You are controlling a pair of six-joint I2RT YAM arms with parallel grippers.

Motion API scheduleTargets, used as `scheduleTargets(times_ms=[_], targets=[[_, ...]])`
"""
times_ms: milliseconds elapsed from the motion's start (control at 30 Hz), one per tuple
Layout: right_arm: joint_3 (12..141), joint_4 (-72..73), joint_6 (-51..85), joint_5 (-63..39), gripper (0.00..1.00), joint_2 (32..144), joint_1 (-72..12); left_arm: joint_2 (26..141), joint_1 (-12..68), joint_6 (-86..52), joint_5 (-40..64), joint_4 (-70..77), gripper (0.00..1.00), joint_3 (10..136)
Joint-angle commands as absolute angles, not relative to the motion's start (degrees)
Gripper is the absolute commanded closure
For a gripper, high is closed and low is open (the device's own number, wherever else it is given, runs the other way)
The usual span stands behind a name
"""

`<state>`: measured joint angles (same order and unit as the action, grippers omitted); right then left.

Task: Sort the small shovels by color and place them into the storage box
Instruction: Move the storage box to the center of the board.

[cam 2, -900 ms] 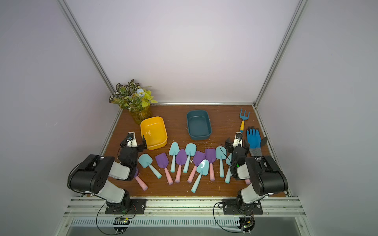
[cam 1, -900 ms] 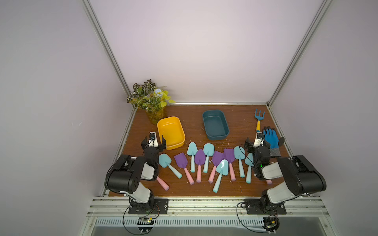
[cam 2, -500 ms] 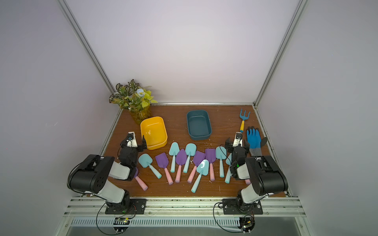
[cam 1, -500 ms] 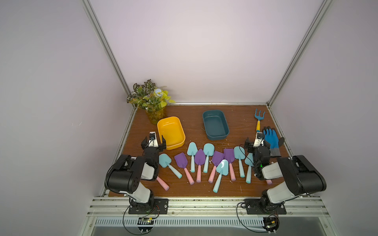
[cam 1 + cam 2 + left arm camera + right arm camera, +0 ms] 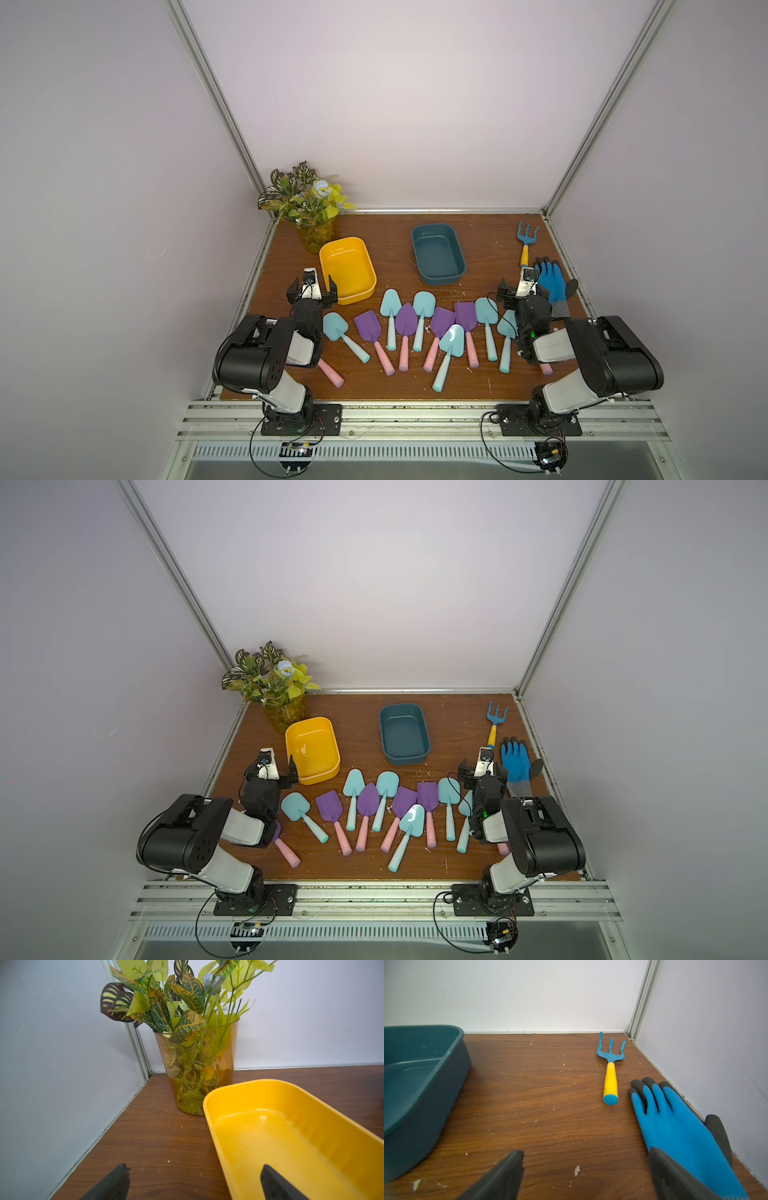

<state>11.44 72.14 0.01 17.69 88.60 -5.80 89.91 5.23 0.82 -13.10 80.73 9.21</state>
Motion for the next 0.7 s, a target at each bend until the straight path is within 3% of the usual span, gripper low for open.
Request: scheduleTargets(times_ms=[0, 667], targets=[[12.7, 73.1, 0.7, 17.2, 0.01, 87.1, -5.5, 89.6, 4.5, 0.4, -12.5, 80.7, 0.0, 9.8], [12.7, 73.8, 0.5, 16.8, 0.02, 86.6, -5.4, 88.5, 5.0, 0.8, -14.4, 82.1, 0.03, 8.8]])
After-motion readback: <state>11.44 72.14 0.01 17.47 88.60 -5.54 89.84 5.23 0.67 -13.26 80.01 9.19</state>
